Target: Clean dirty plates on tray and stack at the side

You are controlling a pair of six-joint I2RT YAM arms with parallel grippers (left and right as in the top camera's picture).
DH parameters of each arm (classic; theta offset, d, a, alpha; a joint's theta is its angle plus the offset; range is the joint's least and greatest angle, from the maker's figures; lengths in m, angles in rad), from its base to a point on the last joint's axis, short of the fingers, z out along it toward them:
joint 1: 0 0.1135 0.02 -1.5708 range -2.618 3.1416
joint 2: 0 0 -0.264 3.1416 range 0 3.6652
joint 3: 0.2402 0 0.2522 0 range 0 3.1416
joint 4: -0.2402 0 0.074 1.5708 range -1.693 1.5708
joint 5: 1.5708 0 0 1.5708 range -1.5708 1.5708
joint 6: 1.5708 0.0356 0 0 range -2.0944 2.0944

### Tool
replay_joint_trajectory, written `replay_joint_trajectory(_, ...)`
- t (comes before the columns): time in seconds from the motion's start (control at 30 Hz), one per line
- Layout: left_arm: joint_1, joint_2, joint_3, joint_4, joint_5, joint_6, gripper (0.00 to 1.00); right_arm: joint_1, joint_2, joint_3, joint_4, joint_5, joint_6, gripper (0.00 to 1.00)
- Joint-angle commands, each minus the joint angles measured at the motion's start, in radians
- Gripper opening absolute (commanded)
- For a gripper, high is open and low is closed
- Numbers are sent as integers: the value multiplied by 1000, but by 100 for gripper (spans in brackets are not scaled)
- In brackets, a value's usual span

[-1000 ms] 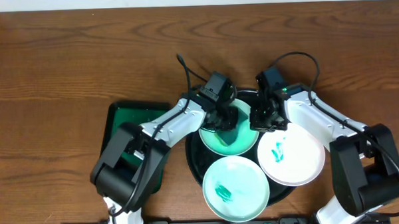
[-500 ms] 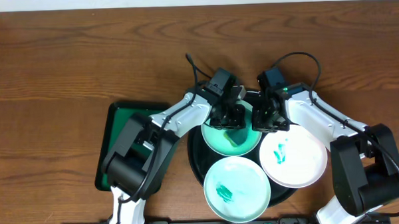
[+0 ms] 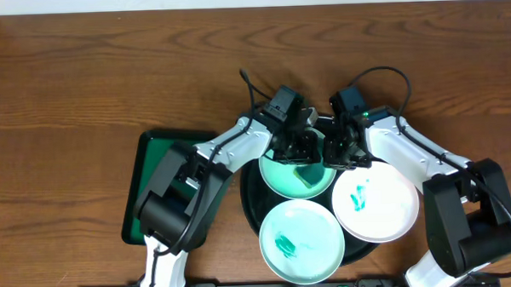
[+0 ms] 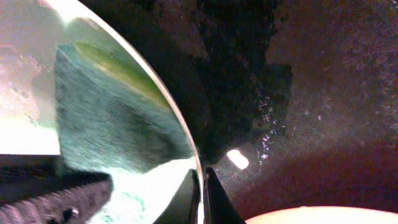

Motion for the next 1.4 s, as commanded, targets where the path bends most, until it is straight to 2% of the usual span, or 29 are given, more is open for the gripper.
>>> replay_joint_trajectory(0.0,75,29,27,-39,-190,-47,7,-4,8,-3,-3,-20,-5,1)
replay_joint_trajectory(0.2,190,28,27,-200,-381,-45,7,-4,8,-3,-4,-20,-5,1)
replay_joint_trajectory(0.43,245,19,28,-298,-396,19,7,-4,8,-3,2,-20,-4,1)
replay_joint_trajectory(0.57,211,-23,29,-318,-407,52,7,-4,8,-3,2,-20,-4,1)
replay_joint_trajectory(0.83,76,-203,31,-397,-610,61,7,-4,8,-3,0,-20,-5,1)
replay_joint_trajectory(1.03,26,-284,31,-466,-617,70,7,-4,8,-3,2,-20,-10,1)
replay_joint_trajectory(1.1,28,-309,31,-499,-662,64,7,-4,8,-3,9,-20,-20,1)
replay_joint_trajectory(1.17,46,-336,31,-555,-724,17,7,-4,8,-3,23,-20,-31,1)
replay_joint_trajectory(1.27,118,-368,31,-697,-723,-44,7,-4,5,-2,57,-20,-61,1)
replay_joint_trajectory(1.37,187,-372,31,-808,-724,-47,7,-4,-9,10,82,-20,-97,1)
